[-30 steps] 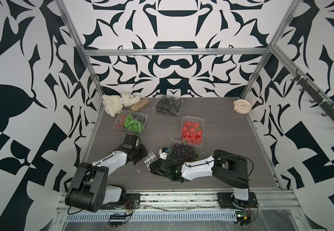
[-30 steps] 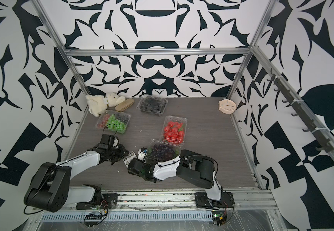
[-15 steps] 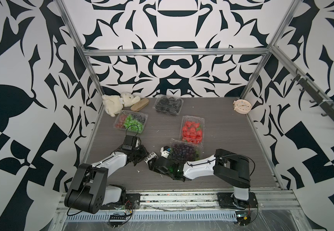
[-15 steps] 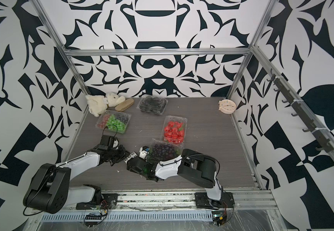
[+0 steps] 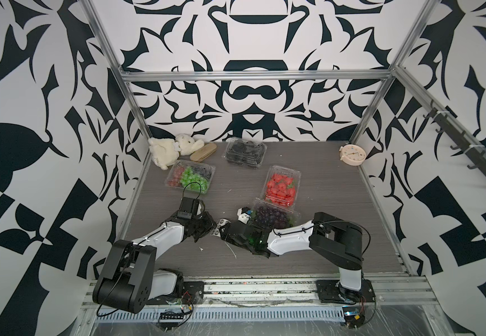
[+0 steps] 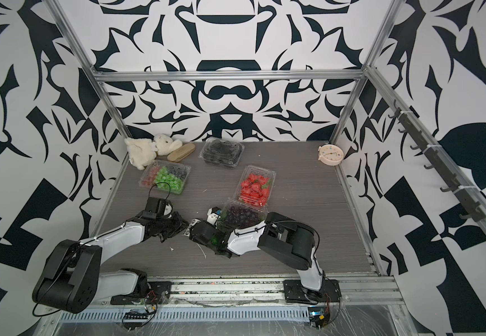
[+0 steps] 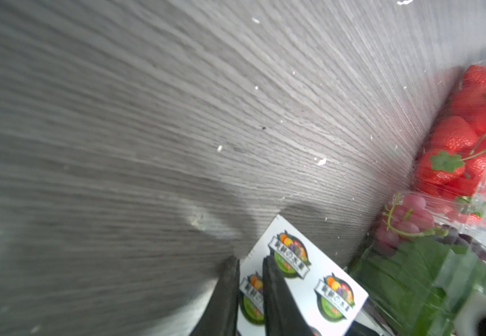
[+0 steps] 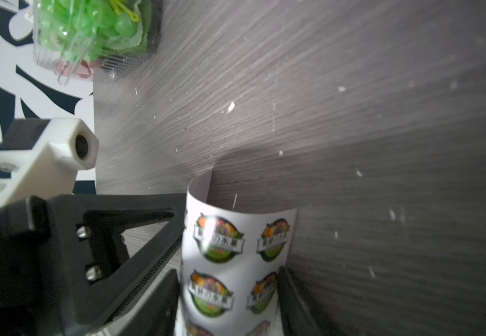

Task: Label fruit boxes
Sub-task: Pick up the label sticker from the center of the board.

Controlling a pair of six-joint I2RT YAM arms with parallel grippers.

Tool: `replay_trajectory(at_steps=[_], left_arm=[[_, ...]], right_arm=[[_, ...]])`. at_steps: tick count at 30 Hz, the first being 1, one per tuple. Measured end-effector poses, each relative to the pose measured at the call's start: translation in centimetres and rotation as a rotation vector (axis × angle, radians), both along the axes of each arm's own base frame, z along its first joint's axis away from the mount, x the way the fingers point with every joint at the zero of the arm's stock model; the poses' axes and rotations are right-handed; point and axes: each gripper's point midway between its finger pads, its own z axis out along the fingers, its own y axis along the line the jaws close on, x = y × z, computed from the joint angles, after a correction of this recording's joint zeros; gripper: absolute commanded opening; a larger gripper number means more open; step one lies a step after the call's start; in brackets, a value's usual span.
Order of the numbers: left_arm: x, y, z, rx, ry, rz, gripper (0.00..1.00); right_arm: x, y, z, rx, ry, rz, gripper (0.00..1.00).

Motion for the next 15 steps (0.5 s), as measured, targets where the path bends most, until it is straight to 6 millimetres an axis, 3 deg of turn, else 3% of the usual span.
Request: replay_trajectory(at_steps=[6,10,15], left_arm=[[-0.1,0.0,0.1,0.000,-0.002,0.001,0.26],[-0.5,0.5,0.9,0.013,-0.011,0.015,0.40],[-0.4,1.3,4.8,0.010,-0.108,0.057,0.60]], right_arm=[[-0.1,-0.1,-0.2,-0.016,-0.004,0.011,0.43],[-0.2,-0.2,-0.4,-0.031,-0.015,0.033,0.37],[-0.5,-0.5,0.5,-0.050,-0.045,0.072,0.37]])
